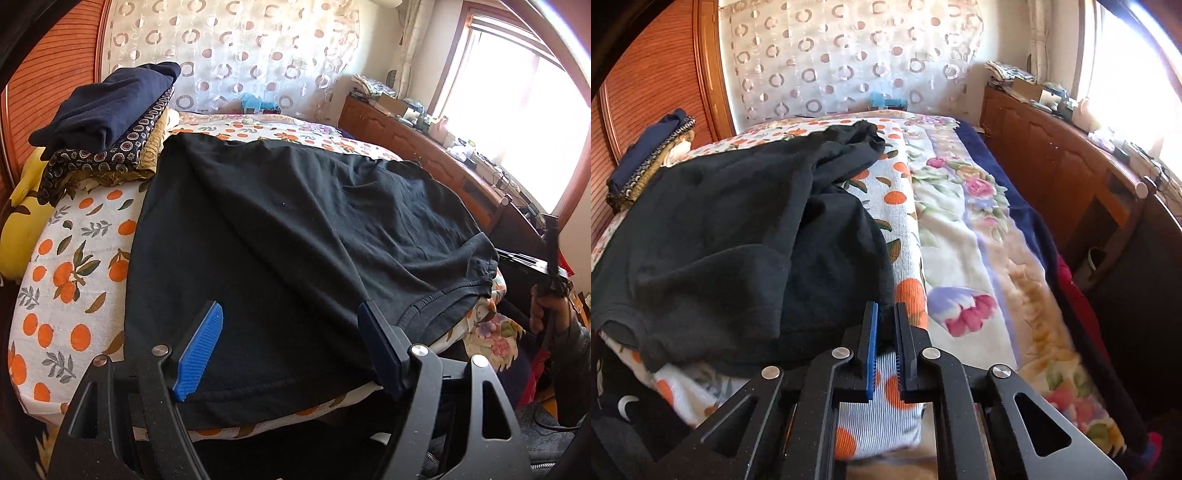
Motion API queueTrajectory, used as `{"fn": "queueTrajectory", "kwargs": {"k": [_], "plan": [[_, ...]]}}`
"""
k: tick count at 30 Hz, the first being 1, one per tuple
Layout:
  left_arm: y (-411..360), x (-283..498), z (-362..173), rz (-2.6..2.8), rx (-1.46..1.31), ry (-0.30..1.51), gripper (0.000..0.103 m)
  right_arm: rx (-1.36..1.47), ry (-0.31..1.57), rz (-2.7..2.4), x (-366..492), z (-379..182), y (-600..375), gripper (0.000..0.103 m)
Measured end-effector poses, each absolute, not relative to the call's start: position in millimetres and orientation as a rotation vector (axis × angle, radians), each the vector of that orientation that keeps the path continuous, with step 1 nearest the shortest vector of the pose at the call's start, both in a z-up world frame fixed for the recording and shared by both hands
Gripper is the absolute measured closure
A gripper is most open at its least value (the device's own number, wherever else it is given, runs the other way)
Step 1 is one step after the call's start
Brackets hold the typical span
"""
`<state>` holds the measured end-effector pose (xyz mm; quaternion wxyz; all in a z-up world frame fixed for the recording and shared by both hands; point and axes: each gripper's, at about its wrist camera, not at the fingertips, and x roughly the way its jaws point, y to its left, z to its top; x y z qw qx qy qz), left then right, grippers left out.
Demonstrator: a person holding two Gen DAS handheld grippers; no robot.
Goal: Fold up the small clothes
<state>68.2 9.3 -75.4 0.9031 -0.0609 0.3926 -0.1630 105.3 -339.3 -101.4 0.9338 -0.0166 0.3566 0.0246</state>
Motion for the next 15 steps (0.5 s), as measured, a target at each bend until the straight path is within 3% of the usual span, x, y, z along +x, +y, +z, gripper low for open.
{"fn": "queueTrajectory", "kwargs": {"k": [6, 11, 13, 15], "plan": [[10, 67, -70, -0.333, -0.126, 0.792, 0.027, 0.001, 0.741, 0.096, 38, -80, -355, 0.096], [3, 74, -72, -0.341, -0.117, 0.8, 0.027, 0.024, 0.734, 0.099, 43, -83, -354, 0.094], [-1, 75, -70, -0.347, -0.109, 0.795, 0.027, 0.077, 0.691, 0.129, 56, -75, -357, 0.085], [-5, 76, -68, -0.355, -0.103, 0.791, 0.027, 0.088, 0.648, 0.146, 76, -71, -356, 0.046]]}}
